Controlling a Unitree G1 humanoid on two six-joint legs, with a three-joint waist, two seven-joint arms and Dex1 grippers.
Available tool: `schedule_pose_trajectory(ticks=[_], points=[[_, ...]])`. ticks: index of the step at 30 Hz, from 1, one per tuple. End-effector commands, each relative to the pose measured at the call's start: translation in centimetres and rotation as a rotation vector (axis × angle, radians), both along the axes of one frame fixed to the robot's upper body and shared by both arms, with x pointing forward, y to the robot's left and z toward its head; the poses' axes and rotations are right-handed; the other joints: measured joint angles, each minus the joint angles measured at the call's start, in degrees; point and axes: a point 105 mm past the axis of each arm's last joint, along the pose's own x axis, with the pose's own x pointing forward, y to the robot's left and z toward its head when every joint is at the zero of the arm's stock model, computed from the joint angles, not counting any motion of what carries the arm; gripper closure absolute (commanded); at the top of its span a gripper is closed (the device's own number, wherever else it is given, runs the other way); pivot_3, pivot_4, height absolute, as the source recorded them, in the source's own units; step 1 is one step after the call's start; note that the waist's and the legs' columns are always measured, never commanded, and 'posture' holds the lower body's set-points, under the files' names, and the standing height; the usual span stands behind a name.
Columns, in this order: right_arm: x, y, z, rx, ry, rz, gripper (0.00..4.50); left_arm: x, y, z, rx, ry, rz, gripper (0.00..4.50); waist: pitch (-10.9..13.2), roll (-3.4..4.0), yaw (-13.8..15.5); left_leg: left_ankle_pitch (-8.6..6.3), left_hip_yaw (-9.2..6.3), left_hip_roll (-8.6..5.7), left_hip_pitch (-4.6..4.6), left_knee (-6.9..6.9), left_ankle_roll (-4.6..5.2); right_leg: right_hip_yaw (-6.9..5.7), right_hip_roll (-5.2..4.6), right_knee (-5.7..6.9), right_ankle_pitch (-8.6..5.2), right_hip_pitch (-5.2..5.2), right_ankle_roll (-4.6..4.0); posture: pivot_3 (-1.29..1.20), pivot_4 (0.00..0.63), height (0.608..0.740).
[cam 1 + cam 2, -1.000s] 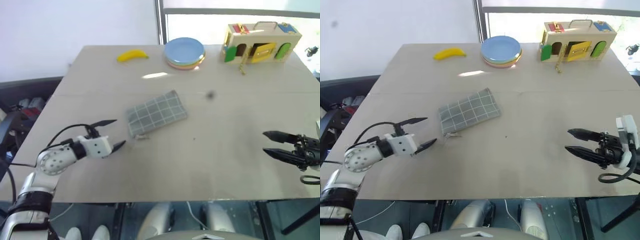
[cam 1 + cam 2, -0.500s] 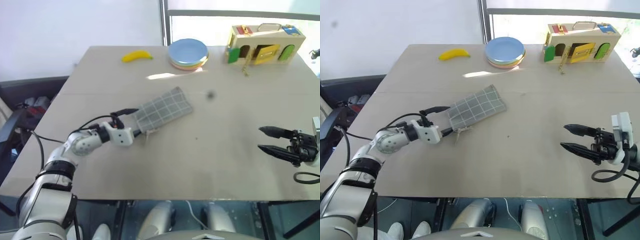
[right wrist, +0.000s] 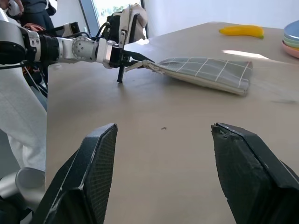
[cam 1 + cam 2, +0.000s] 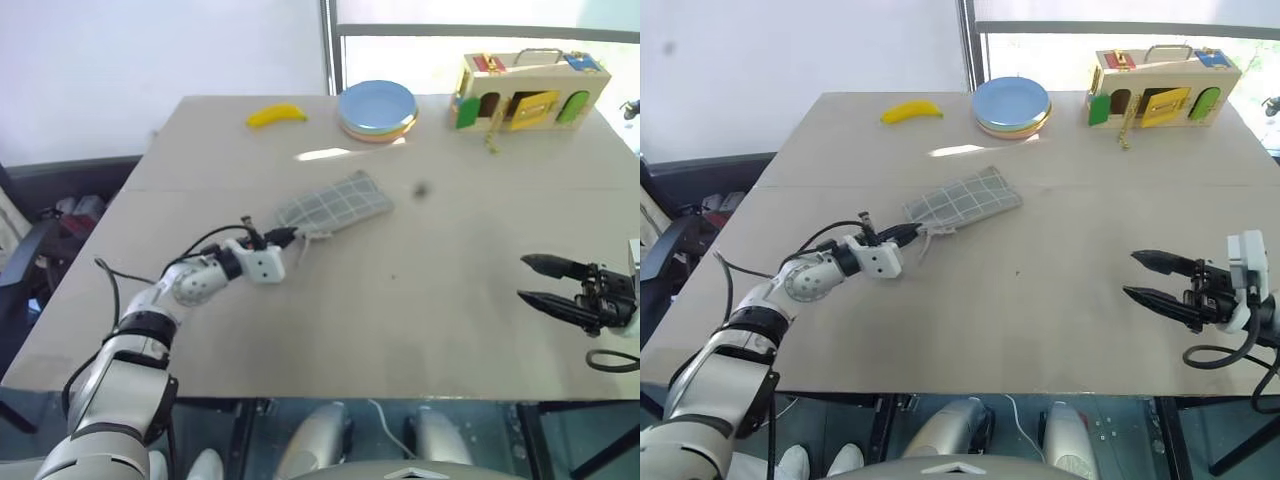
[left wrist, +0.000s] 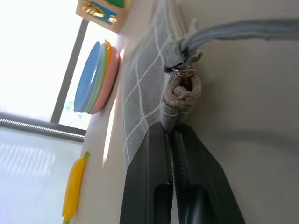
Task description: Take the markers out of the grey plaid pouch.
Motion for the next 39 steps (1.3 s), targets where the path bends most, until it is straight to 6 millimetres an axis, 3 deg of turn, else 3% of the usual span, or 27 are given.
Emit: schedule_pose_trajectory(ticks=[1,5,9,12,16,27,36,39], points=[[0.5,0.6,-0.1,-0.036,-0.049,-0.034,1.23,-1.1,-1.5,-1.2,-0.113,0.072,-0.026,4.46,-0.01,0.01,-0.32,0.0,0.02,0.0,0.0,0.0,0.0,0.02,0.0,0.01,0.0,0.0,0.0,0.0,0.15,0.74],[2.2,4.5,0.5,0.007,-0.135,-0.07,1.23,-1.4,-4.0,1.1,-0.272,0.066,-0.044,4.46,0.03,-0.06,-0.7,0.12,0.03,0.03,-0.12,-0.02,-0.21,0.1,0.01,-0.05,0.0,-0.12,0.0,0.0,0.15,0.74],[3.4,10.3,0.1,0.038,-0.162,-0.089,1.23,-1.7,-6.8,3.3,-0.48,0.111,-0.008,4.46,0.17,-0.33,-1.01,0.15,0.02,0.04,-0.37,-0.01,-0.26,0.11,0.02,0.05,0.0,-0.41,0.0,0.0,0.15,0.74],[4.2,12.8,0.3,0.131,-0.115,-0.158,1.23,-2.4,-8.6,3.9,-0.553,0.168,0.003,4.46,0.15,-0.6,-1.78,0.21,0.0,0.03,-0.75,0.11,-0.36,0.09,0.06,0.18,0.0,-0.79,-0.01,0.0,0.15,0.74],[3.8,15.1,-0.2,0.211,-0.038,-0.16,1.23,-2.7,-10.1,4.4,-0.645,0.216,0.066,4.46,0.15,-0.62,-1.9,0.22,0.02,0.03,-0.86,0.2,-0.38,0.12,0.1,0.18,0.0,-0.9,-0.01,0.0,0.15,0.74],[5.9,17.6,0.7,0.295,-0.099,-0.27,1.23,-2.9,-13.3,5.0,-0.74,0.293,0.09,4.46,0.15,-0.67,-1.9,0.25,0.01,0.03,-0.81,0.27,-0.42,0.01,0.16,0.22,0.0,-0.9,-0.01,0.0,0.15,0.74],[7.4,17.6,-0.6,0.279,-0.116,-0.356,1.23,-2.9,-14.0,5.2,-0.741,0.304,0.072,4.46,0.15,-0.67,-1.92,0.25,0.02,0.03,-0.81,0.27,-0.43,-0.02,0.16,0.22,0.01,-0.91,-0.01,0.0,0.15,0.74],[7.6,17.1,-0.1,0.317,-0.121,-0.368,1.23,-2.9,-13.9,5.2,-0.739,0.305,0.072,4.46,0.15,-0.67,-1.96,0.25,0.02,0.03,-0.81,0.27,-0.43,-0.02,0.16,0.22,0.01,-0.91,-0.01,0.0,0.15,0.74]])
